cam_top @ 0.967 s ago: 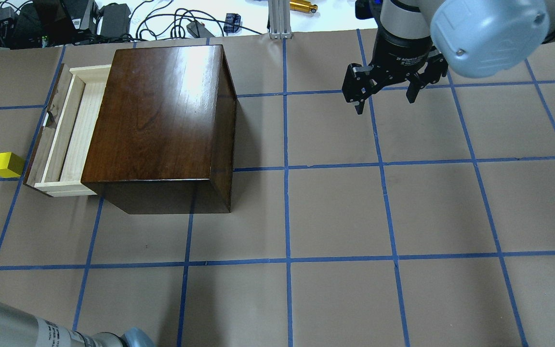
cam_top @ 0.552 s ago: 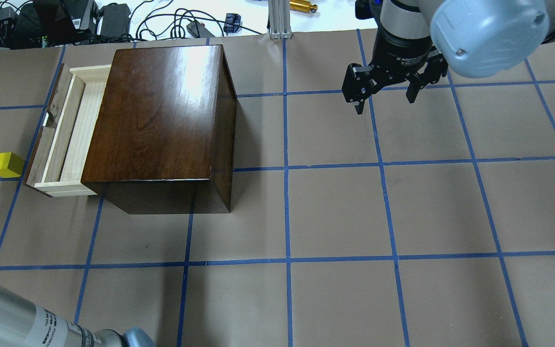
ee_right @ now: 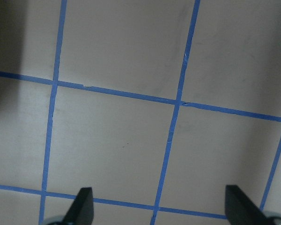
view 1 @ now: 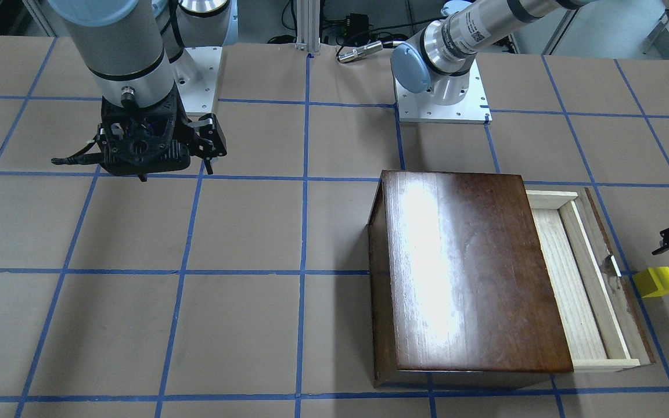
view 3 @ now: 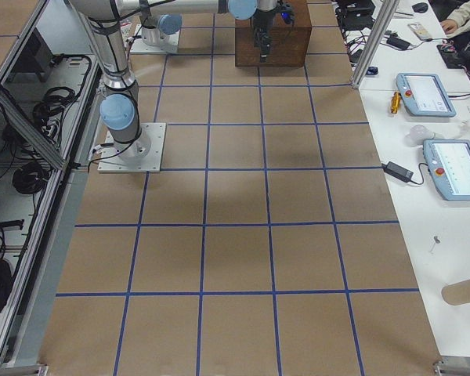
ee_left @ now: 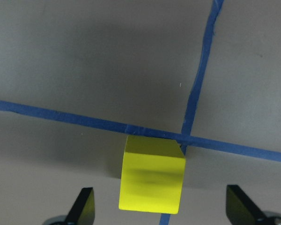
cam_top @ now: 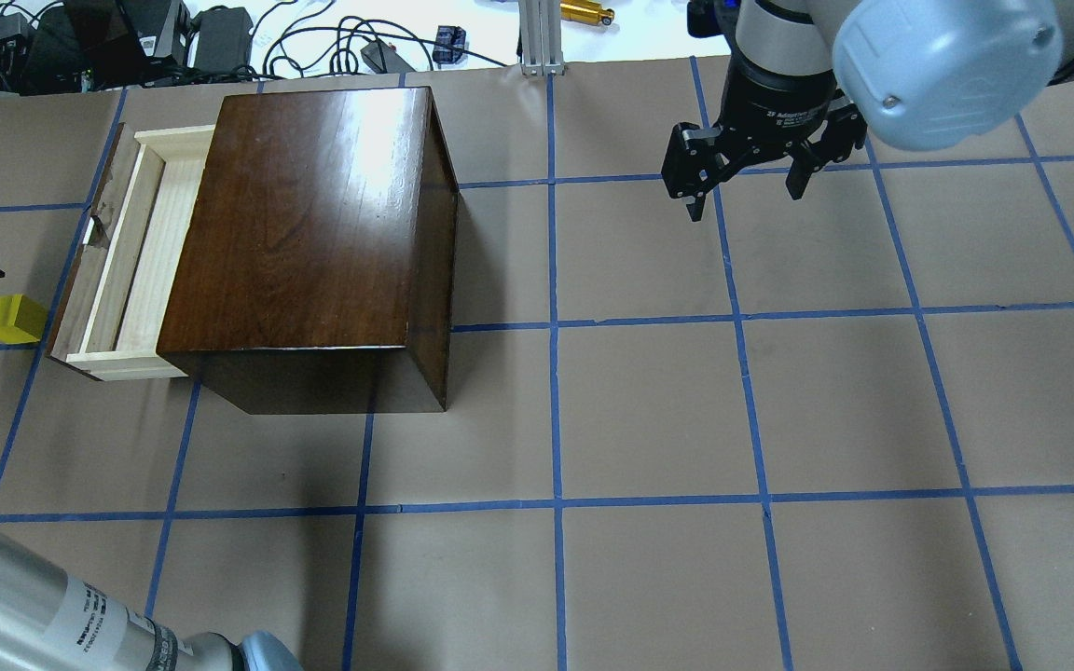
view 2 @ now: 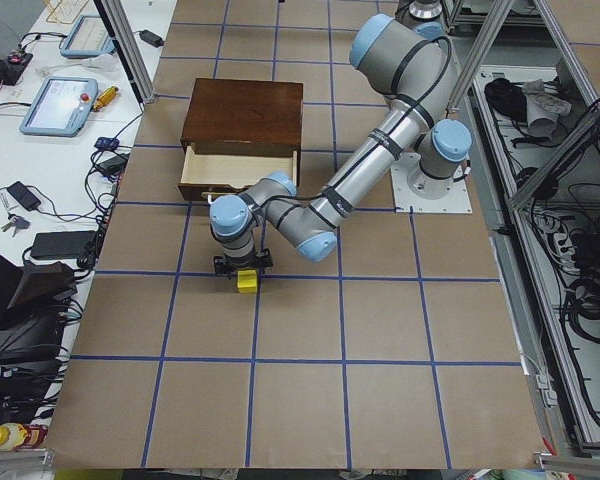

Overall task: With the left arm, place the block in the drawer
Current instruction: 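Close the left gripper on the yellow cube, then lift the yellow cube and carry it over the open drawer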

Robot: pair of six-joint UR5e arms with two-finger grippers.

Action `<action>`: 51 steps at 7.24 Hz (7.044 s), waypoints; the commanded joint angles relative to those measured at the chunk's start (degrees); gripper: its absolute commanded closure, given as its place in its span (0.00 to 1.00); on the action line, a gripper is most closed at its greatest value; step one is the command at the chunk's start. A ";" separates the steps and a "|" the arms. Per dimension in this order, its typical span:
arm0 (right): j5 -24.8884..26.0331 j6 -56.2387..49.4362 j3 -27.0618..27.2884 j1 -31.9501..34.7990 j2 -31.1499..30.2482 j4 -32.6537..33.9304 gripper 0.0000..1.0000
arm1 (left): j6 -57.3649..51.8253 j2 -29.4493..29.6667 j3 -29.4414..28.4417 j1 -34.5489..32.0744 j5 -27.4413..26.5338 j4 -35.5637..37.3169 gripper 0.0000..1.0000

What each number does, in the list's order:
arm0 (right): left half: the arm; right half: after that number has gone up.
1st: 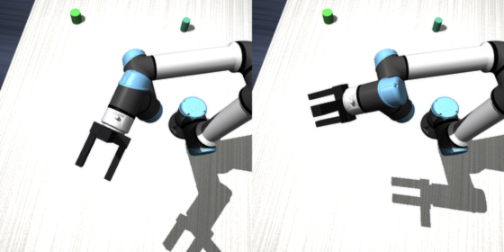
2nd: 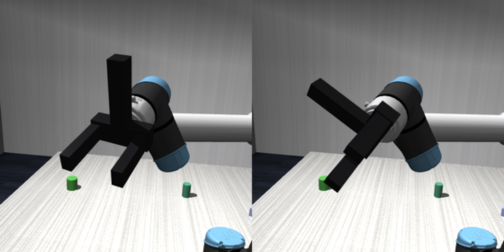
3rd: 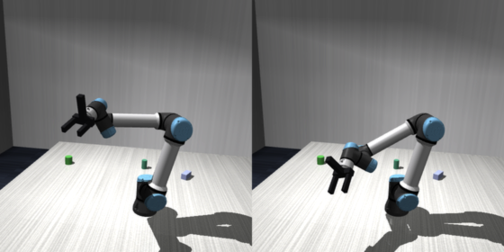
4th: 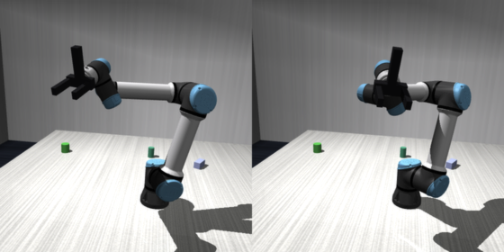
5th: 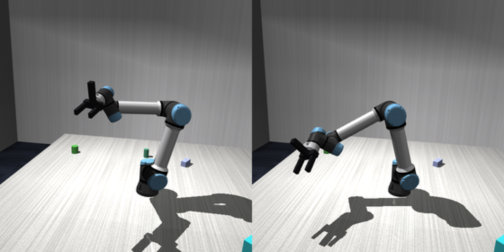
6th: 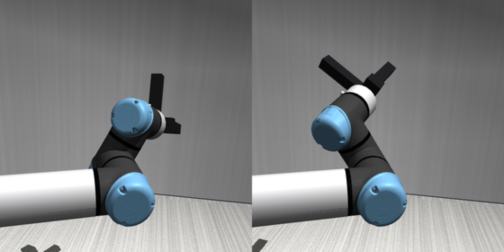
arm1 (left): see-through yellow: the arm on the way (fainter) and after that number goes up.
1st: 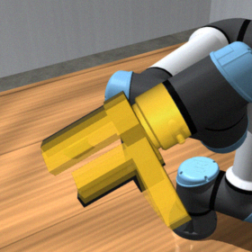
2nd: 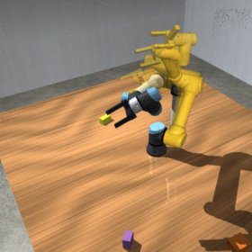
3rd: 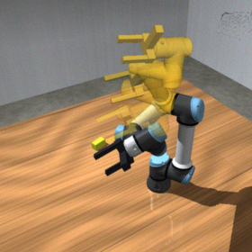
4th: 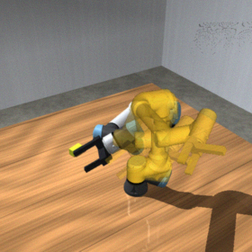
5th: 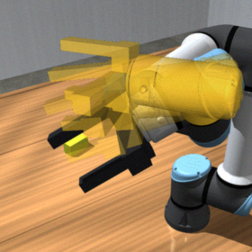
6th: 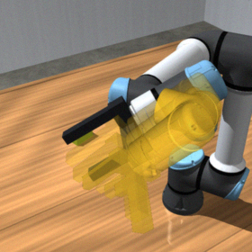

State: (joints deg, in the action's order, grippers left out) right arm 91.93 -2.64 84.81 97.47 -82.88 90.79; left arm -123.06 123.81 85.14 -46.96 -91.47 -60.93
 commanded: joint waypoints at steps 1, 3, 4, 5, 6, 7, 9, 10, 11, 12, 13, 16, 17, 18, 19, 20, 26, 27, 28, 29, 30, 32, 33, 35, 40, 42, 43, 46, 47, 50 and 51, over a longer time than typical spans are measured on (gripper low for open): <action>0.00 0.00 0.00 0.00 0.00 0.00 0.00 | -1.30 1.08 0.02 0.11 0.06 1.07 0.00; 0.00 -0.08 0.00 0.00 0.00 0.00 0.00 | -2.36 2.13 0.37 0.38 0.06 1.87 0.00; 0.00 -0.09 0.00 0.00 0.00 0.00 0.00 | -2.45 2.75 0.55 1.34 0.32 2.48 0.00; 0.00 0.00 0.00 0.00 0.00 0.00 0.00 | -3.41 3.36 0.72 1.43 1.19 3.62 0.00; 0.00 0.00 0.00 0.00 0.00 0.00 0.00 | -3.51 3.89 0.81 1.43 1.29 3.71 0.00; 0.00 -0.08 0.00 0.00 0.00 0.00 0.00 | -3.59 3.89 0.81 1.43 1.29 3.63 0.00; 0.00 0.00 0.00 0.00 0.00 0.00 0.00 | -3.59 4.16 0.90 1.35 2.25 3.71 0.00; 0.00 0.00 0.00 0.00 0.00 0.00 0.00 | -3.59 4.33 0.90 1.35 2.61 3.63 0.00; 0.00 0.00 0.00 0.00 0.00 0.00 0.00 | -3.59 4.25 1.16 1.43 2.61 3.28 0.00; 0.00 -0.08 0.00 0.00 0.00 0.00 0.00 | -3.68 4.25 1.43 1.43 2.61 3.54 0.00; 0.00 0.00 0.00 0.00 0.00 0.00 0.00 | -3.60 4.25 1.52 1.43 2.52 3.71 0.00; 0.00 0.00 0.00 0.00 0.00 0.00 0.00 | -4.03 4.25 1.43 1.43 2.61 3.80 0.36; 0.00 0.00 0.00 0.00 0.00 0.00 0.00 | -4.29 4.25 1.52 1.35 2.52 3.80 0.48; 0.00 -0.08 0.00 0.00 0.00 0.00 0.00 | -5.17 4.16 1.43 1.43 2.52 3.80 0.69; 0.00 0.00 0.00 0.00 0.00 0.00 0.00 | -5.18 4.16 1.43 1.35 2.52 3.80 0.69; 0.00 0.00 0.00 0.00 0.00 0.00 0.00 | -5.26 4.16 1.43 1.35 2.52 3.80 0.69; 0.00 0.00 0.00 0.00 0.00 0.00 0.00 | -5.26 4.07 1.43 1.35 2.52 3.80 0.69; 0.00 0.00 0.00 0.00 0.00 0.00 0.00 | -5.26 4.07 1.43 1.35 2.52 3.80 0.69; 0.00 -0.08 0.00 0.00 0.00 0.00 0.00 | -5.35 4.07 1.43 1.35 2.61 3.80 0.69; 0.00 0.00 0.00 0.00 0.00 0.00 0.00 | -5.35 3.98 1.43 1.35 2.52 3.80 0.69; 0.00 0.00 0.00 0.00 0.00 0.00 0.00 | -5.44 3.63 1.34 1.26 2.52 3.63 0.70; 0.00 -0.08 0.00 0.00 0.00 0.00 0.00 | -5.18 -0.21 0.73 0.30 2.17 0.23 0.74; 0.00 0.00 0.00 0.00 0.00 0.00 0.00 | -5.00 -3.72 0.38 0.29 2.43 -4.15 0.76; 0.00 0.00 0.00 0.00 0.00 0.00 0.00 | -4.39 -11.28 -0.24 0.20 3.91 -12.67 0.78; 0.00 -0.08 0.00 0.00 0.00 0.00 0.00 | 7.63 -20.10 0.02 -13.38 5.77 -17.12 0.86; 0.00 -0.08 0.00 0.00 0.00 0.00 0.00 | 11.17 -18.35 0.46 -19.72 5.25 -16.07 0.86; 0.00 0.00 0.00 0.00 0.00 0.00 0.00 | 11.35 -17.65 1.25 -20.36 5.33 -16.06 0.85; 0.00 -0.08 0.00 0.00 0.00 0.00 0.00 | 11.09 -15.19 6.51 -20.63 5.33 -9.06 0.85; 0.00 -0.09 0.00 0.00 0.00 0.00 0.00 | 11.08 -14.83 7.14 -20.63 5.42 -7.90 0.85; 0.00 0.00 0.00 0.00 0.00 0.00 0.00 | 11.52 -15.17 7.06 -20.72 5.25 -8.85 0.00; 0.00 0.00 0.00 0.00 0.00 0.00 0.00 | 11.61 -16.83 6.71 -20.80 5.16 -10.77 0.00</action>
State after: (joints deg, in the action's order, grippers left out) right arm 91.93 -2.66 84.81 97.47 -82.88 90.79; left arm -111.53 108.30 92.11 -67.70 -86.23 -70.20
